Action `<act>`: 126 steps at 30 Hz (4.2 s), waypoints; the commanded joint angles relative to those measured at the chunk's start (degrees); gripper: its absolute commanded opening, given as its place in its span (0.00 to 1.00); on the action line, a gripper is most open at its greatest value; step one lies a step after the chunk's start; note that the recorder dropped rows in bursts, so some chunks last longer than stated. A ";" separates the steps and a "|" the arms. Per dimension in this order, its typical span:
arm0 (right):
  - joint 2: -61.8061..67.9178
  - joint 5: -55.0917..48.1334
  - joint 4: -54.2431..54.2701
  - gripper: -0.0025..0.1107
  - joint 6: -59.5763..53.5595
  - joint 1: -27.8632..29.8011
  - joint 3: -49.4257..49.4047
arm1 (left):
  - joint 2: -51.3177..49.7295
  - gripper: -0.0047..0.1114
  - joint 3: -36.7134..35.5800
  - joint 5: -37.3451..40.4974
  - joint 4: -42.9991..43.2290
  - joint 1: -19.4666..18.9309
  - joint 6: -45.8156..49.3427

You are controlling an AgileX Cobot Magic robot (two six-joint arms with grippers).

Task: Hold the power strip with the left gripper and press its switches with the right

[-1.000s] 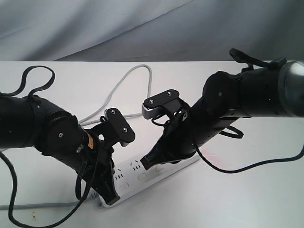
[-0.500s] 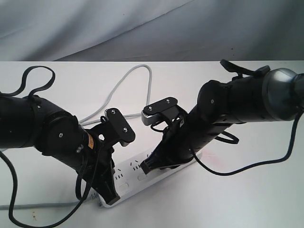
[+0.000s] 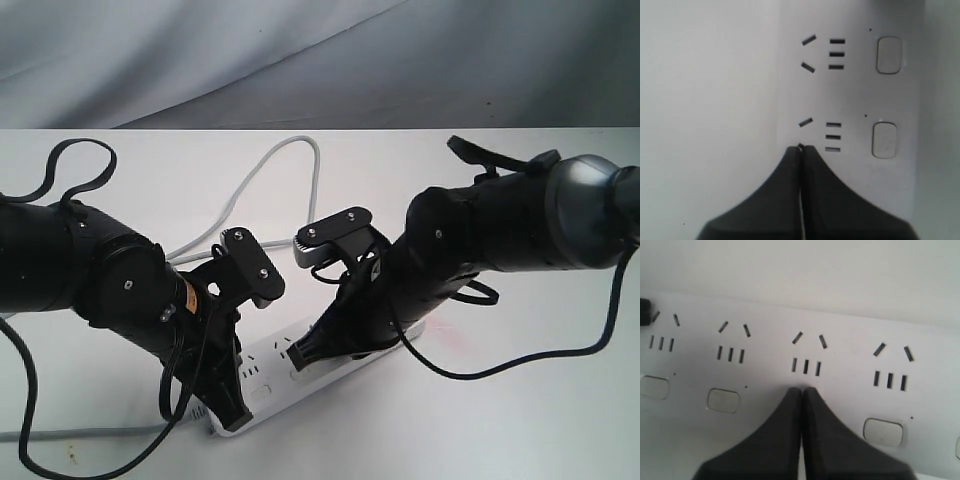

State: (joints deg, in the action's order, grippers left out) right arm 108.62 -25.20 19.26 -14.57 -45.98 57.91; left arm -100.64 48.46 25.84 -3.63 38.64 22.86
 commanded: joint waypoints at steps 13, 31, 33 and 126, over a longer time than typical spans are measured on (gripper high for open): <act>3.72 -0.27 -9.20 0.02 7.28 -2.03 -2.49 | -0.34 0.04 -0.21 0.06 0.01 -0.08 -0.70; -11.98 0.28 -9.99 0.02 7.39 -1.91 -2.49 | -0.34 0.04 -0.21 0.06 0.11 -0.08 -1.36; -12.11 0.60 -9.98 0.02 7.39 -1.91 -2.49 | -0.34 0.04 -0.21 0.06 0.11 -0.08 -1.36; -100.47 -2.18 -95.66 0.02 109.69 -1.92 -57.91 | 95.33 0.04 -48.46 -25.84 -10.83 -23.03 -7.78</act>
State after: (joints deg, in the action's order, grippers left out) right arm 8.37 -27.60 -76.43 94.89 -47.98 0.21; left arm -11.21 0.43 -8.13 -14.73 21.10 13.98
